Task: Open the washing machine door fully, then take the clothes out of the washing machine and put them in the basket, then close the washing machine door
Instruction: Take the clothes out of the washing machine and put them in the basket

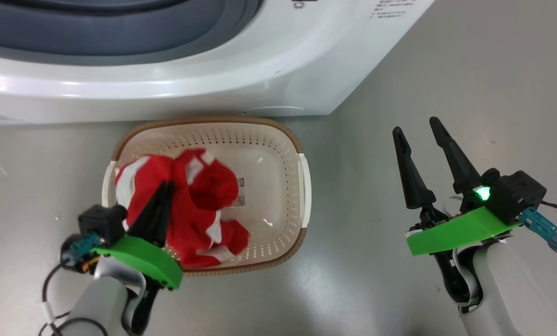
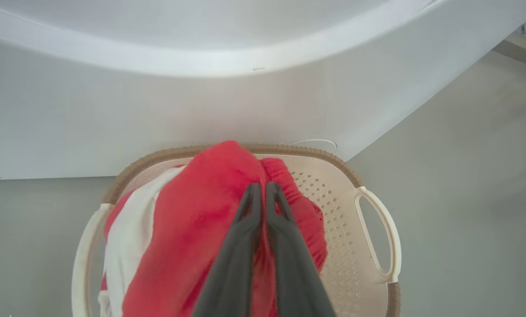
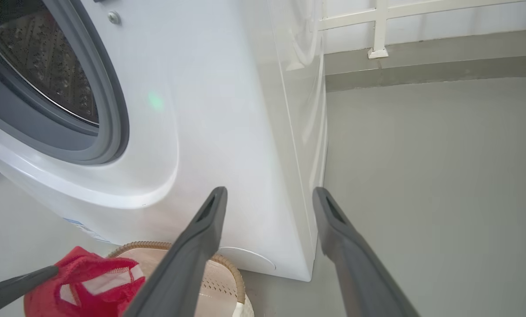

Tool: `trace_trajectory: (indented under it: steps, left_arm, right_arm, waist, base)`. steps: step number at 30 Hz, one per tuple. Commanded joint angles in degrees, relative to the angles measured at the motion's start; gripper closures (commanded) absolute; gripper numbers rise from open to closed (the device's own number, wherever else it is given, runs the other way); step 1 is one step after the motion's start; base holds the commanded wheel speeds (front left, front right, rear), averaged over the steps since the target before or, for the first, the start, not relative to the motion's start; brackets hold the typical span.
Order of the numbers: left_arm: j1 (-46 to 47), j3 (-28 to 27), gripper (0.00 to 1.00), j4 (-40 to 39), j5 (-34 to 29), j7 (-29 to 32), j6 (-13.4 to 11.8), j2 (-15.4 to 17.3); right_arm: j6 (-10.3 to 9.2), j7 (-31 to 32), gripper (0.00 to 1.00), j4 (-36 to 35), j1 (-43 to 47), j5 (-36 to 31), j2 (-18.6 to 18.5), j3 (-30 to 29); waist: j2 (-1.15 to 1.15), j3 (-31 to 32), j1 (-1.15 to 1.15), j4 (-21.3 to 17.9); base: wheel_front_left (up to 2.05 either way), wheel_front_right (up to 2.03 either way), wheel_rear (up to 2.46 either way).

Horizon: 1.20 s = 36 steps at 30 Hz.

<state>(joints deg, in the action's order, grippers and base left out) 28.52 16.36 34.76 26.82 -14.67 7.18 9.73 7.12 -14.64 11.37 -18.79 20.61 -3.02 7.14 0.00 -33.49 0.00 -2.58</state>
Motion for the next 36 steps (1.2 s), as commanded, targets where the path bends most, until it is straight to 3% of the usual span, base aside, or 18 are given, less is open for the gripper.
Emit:
trace_trajectory:
  steps: [1,22,23,24,25,27,36]
  left_arm:
    - [0.4,-0.6,1.0,0.5,0.7,-0.3,0.3,1.5]
    - [13.5,8.5,1.0,19.4,7.1,-0.3,0.3,4.5]
    - [13.9,8.7,0.89,19.8,7.4,-0.3,0.3,4.7]
    - [14.1,8.8,0.62,20.1,7.8,-0.3,0.3,4.8]
    - [14.3,8.9,0.47,20.3,8.0,-0.3,0.3,4.9]
    - [14.4,8.9,0.0,20.4,8.6,-0.3,0.3,5.0]
    - [13.5,7.7,0.0,18.8,9.7,-0.3,0.3,5.4]
  right_arm:
    - [0.36,-0.4,0.0,-1.4,0.7,-0.1,0.1,1.5]
    - [0.36,-0.4,0.0,-3.0,-1.2,0.4,0.1,1.6]
    - [0.36,-0.4,0.0,-3.0,-1.3,0.4,0.1,1.6]
    - [0.36,-0.4,0.0,-3.0,-1.3,0.4,0.1,1.6]
    - [0.36,-0.4,0.0,-2.9,-1.3,0.4,0.1,1.5]
    - [0.36,-0.4,0.0,-2.8,-1.4,0.3,0.1,1.4]
    - [0.36,-0.4,0.0,-2.1,-0.9,-0.1,0.1,0.8]
  waist:
    - [0.0,-0.9,0.0,-0.5]
    - [0.0,-7.6,0.0,-2.6]
    - [0.0,-7.7,0.0,-2.6]
    - [0.0,-7.7,0.0,-2.6]
    - [0.0,-7.7,0.0,-2.6]
    - [0.0,-7.5,0.0,-2.5]
    - [0.0,-5.2,0.0,-1.7]
  base:
    - [0.0,0.0,0.0]
    - [0.0,0.0,0.0]
    - [0.0,0.0,0.0]
    - [0.0,0.0,0.0]
    - [0.0,0.0,0.0]
    - [0.0,0.0,0.0]
    - [0.0,0.0,0.0]
